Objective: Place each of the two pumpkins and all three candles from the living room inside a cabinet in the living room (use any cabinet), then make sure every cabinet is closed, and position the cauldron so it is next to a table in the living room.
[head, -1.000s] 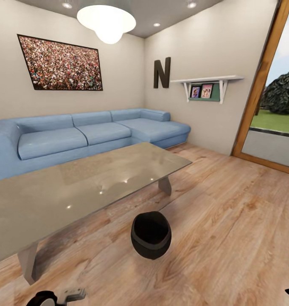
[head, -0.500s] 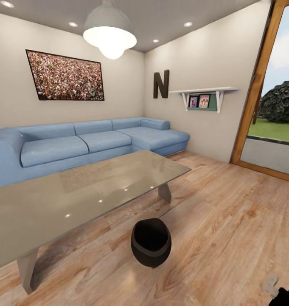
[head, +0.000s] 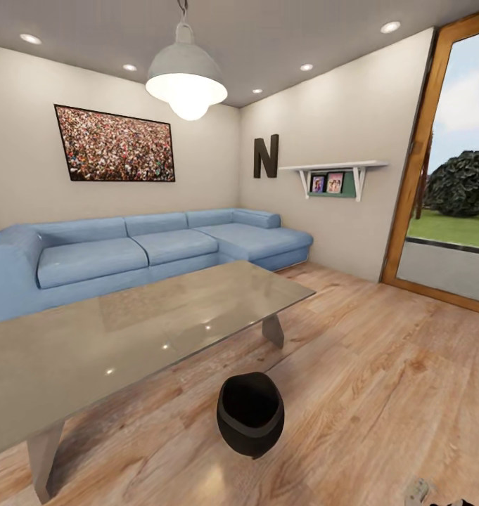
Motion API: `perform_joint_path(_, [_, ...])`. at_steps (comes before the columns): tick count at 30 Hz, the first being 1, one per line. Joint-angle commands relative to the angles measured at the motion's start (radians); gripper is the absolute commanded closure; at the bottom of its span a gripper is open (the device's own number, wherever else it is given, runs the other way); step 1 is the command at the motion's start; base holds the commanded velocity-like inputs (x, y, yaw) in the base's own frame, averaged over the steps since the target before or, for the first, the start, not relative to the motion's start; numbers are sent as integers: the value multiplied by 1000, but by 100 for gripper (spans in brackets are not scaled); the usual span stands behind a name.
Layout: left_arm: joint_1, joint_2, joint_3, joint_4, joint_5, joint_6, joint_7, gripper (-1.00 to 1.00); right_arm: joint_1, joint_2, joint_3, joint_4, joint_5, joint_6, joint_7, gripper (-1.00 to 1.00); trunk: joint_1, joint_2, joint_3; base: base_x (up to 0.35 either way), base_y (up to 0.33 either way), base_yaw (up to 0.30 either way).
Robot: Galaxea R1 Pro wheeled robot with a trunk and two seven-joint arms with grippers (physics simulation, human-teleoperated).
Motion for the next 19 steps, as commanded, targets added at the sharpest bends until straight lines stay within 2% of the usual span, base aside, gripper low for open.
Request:
perform_joint_path(1, [-1, 1, -4, -1, 10, 1, 10, -100, 0, 12, -8, 2, 9, -2, 1, -100, 0, 0, -1, 0, 0, 0])
perform_joint_path(6, [-1, 0, -7, -1, 15, 2, 8, -100, 1, 56, -8, 1, 8, -6, 0, -100, 0, 0, -1, 0, 0, 0])
perform_joint_path(10, [-1, -1, -9, -1, 16, 2, 8, -100, 2, 112, -8, 1, 8, -7, 0, -100, 0, 0, -1, 0, 0, 0])
perform_joint_path(11, [-1, -1, -9, -1, 17, 2, 7, -100, 2, 174, -9, 1, 8, -11, 0, -100, 0, 0, -1, 0, 0, 0])
perform_joint_path(13, [-1, -1, -9, -1, 17, 2, 7, -100, 2, 223, -10, 2, 4, -11, 0, -100, 0, 0, -1, 0, 0, 0])
perform_joint_path(14, [-1, -1, -9, 0, 16, 2, 7, -100, 2, 238, -11, 2, 4, -12, 0, -100, 0, 0, -1, 0, 0, 0])
perform_joint_path(16, [-1, -1, -9, 0, 16, 2, 7, -100, 2, 296, -13, 0, 2, -13, 0, -100, 0, 0, -1, 0, 0, 0])
perform_joint_path(18, [-1, -1, -10, 0, 17, 1, 7, -100, 2, 322, -14, 1, 2, -13, 0, -100, 0, 0, -1, 0, 0, 0])
perform_joint_path(19, [-1, -1, -10, 2, 17, 1, 7, -100, 2, 343, -14, 1, 1, -13, 0, -100, 0, 0, -1, 0, 0, 0])
